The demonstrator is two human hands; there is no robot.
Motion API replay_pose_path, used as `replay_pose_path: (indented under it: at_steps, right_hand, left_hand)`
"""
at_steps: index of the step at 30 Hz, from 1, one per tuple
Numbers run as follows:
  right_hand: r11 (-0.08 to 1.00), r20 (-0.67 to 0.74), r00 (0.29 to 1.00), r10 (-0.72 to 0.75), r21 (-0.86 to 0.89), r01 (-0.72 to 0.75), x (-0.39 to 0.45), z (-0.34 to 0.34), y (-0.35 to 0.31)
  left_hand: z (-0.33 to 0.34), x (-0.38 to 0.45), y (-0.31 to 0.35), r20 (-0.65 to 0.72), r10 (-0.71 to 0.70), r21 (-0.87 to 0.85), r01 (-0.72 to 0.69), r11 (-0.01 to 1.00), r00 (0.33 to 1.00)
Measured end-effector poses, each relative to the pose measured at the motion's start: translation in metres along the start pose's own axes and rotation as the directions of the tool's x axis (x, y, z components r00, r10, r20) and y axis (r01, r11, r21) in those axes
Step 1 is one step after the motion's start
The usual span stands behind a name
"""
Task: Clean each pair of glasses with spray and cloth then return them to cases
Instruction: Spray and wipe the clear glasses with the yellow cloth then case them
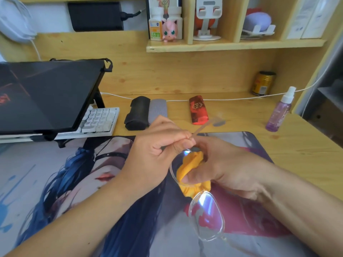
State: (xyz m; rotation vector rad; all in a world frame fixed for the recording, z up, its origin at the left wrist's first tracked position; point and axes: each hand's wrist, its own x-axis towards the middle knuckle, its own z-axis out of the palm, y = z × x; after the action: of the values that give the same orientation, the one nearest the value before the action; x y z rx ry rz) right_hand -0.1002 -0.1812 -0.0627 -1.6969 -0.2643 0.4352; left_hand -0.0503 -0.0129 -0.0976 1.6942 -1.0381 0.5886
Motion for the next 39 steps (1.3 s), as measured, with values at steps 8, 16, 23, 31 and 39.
replay_pose_path:
  at_steps: [8, 16, 23, 31, 39]
  right_hand:
    - [0.908, -0.226, 0.974, 0.020, 0.412, 0.077, 0.009, 0.000, 0.011]
    - [0.939, -0.437, 0.899, 0.026, 0.320, 0.128, 0.009, -0.008, 0.004]
    - [0.920, -0.780, 0.549, -0.301, -0.389, -0.048, 0.012, -0.076, 0.006]
    - [0.899, -0.727, 0.663, -0.177, -0.393, -0.190, 0.030, -0.080, 0.030]
    - [0.876, -0.661, 0.741, -0.122, -0.423, -0.233, 0.025, -0.090, 0.029]
  left_hand:
    - [0.015, 0.000, -0.003, -0.021, -0.092, 0.003, 0.092, 0.996, 0.996]
    - [0.002, 0.002, -0.001, -0.272, -0.054, 0.178, 0.105, 0.978, 0.961]
    - [-0.039, 0.001, -0.011, -0.485, 0.057, 0.324, 0.119, 0.939, 0.872]
    - [-0.033, -0.002, -0.011, -0.396, 0.173, 0.339, -0.031, 0.940, 0.902]
    - [-0.033, -0.001, -0.008, -0.390, 0.243, 0.376, -0.088, 0.922, 0.888]
